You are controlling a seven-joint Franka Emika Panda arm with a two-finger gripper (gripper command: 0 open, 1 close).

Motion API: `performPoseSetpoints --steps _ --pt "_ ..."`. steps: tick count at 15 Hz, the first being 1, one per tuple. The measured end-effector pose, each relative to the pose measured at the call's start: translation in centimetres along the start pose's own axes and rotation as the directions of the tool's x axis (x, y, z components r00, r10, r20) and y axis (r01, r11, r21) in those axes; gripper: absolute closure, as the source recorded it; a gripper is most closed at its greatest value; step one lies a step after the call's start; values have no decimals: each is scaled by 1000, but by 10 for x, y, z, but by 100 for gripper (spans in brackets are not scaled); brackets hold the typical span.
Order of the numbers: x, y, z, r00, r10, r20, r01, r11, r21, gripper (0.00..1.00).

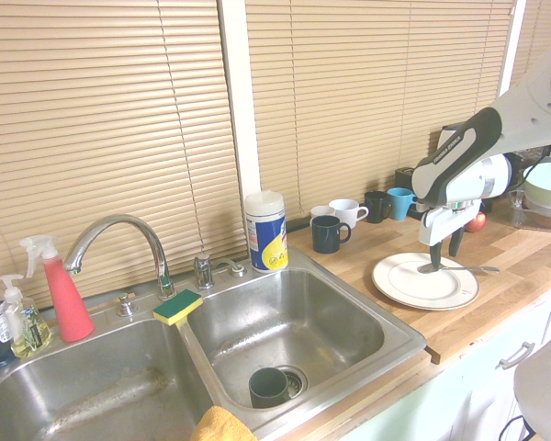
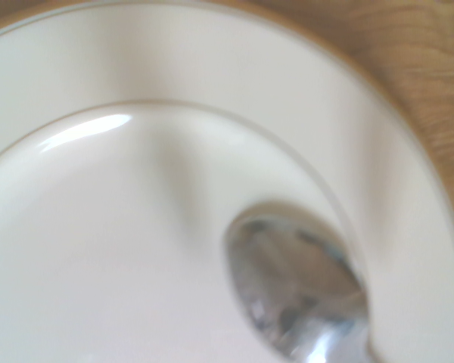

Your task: Put the spoon into the sink

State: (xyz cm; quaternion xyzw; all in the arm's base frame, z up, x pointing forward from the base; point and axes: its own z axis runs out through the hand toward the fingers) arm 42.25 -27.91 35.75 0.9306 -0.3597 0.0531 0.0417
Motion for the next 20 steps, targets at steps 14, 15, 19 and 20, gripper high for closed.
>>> performPoseSetpoints --steps 14,15,19,20 --pt "12 -1 29 1000 -4 22 4 1000 3 100" --pt "12 -1 29 1000 -3 23 2 1000 5 100" --pt "13 -2 28 1000 10 22 -10 1000 24 100" --pt "15 -2 22 1000 12 15 -13 999 36 100"
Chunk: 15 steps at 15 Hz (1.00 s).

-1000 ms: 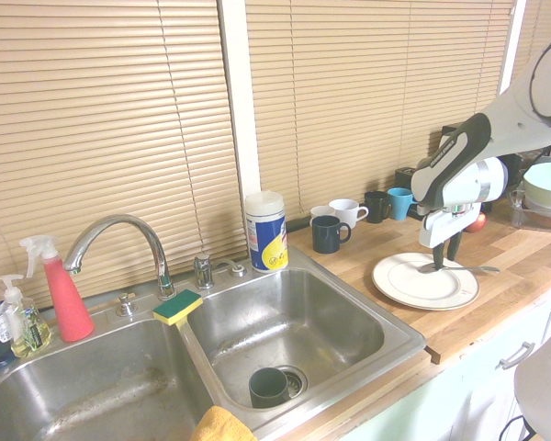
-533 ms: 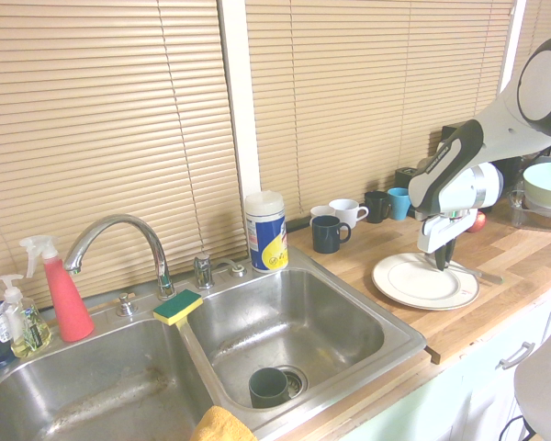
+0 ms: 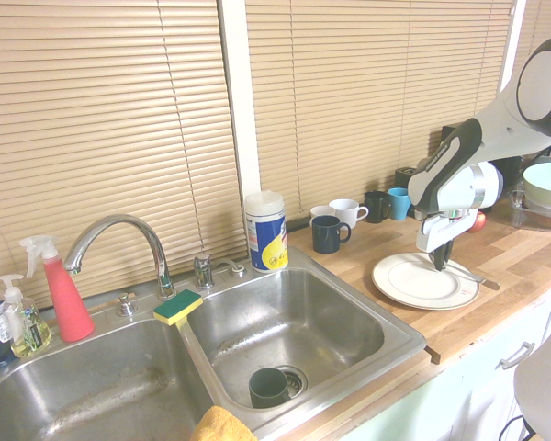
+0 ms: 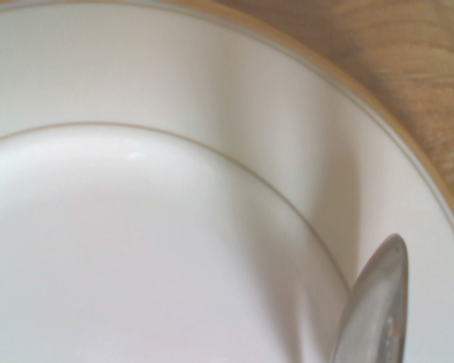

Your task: Put the spoon into the sink

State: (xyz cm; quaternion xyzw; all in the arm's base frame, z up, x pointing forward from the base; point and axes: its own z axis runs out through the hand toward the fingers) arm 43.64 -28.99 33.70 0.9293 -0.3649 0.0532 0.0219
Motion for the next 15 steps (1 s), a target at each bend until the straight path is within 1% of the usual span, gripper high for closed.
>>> performPoseSetpoints --steps 2,4,7,9,12,14,15 --pt "1 -2 -22 1000 -3 -28 4 1000 24 100" --pt "-4 -9 -58 998 -18 -55 21 998 52 100" --pt "-24 -40 -104 994 -72 -84 80 993 87 100" --pt "-54 -85 -128 987 -123 -99 133 986 100 100" --pt "-134 -179 -150 970 -208 -123 220 970 98 100" --pt "-182 -237 -151 959 -250 -134 263 961 88 100" --pt "-201 -264 -142 953 -270 -140 283 955 84 100"
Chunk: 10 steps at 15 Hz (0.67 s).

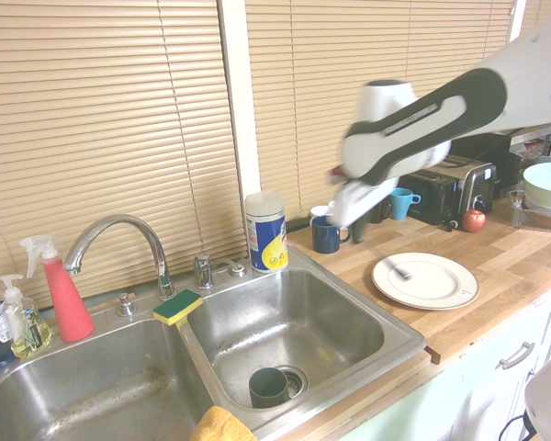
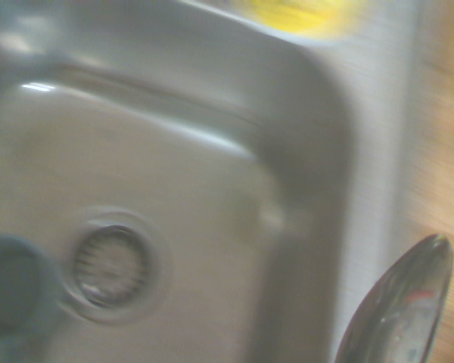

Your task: Put the spoon into the sink

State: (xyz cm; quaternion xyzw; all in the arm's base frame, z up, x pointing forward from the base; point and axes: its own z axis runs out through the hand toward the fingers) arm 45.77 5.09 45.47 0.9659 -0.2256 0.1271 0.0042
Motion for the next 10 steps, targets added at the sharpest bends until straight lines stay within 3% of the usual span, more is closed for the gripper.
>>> performPoseSetpoints --steps 3,10 --pt "-11 -54 52 1000 -23 19 23 999 -32 100" --pt "-26 -133 169 997 -37 74 46 991 -122 100"
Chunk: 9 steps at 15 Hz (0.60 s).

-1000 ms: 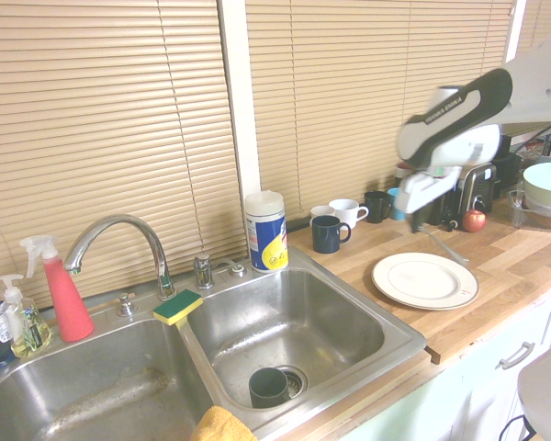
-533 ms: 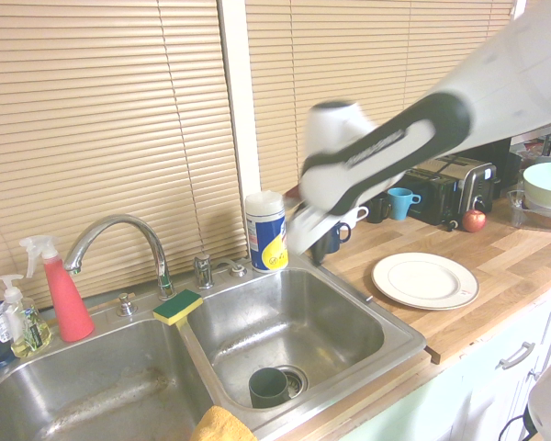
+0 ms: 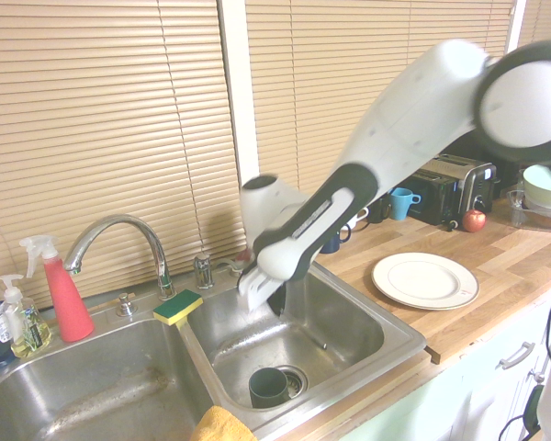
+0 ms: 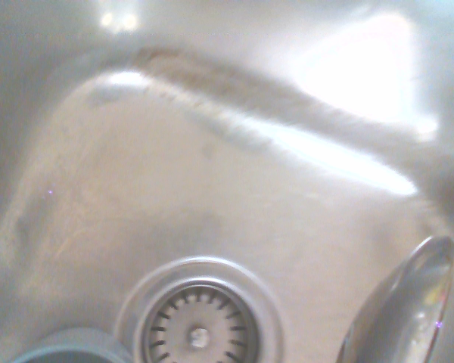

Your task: Put the spoon into the sink

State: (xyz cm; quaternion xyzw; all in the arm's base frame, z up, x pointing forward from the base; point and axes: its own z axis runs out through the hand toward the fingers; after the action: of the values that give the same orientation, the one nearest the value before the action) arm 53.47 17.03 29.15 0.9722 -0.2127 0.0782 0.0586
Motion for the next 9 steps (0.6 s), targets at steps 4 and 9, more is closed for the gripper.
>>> performPoseSetpoints --steps 4,9 --pt "-8 -3 62 999 14 35 -12 998 -66 100" --pt "-4 8 124 994 65 90 -53 991 -121 100"
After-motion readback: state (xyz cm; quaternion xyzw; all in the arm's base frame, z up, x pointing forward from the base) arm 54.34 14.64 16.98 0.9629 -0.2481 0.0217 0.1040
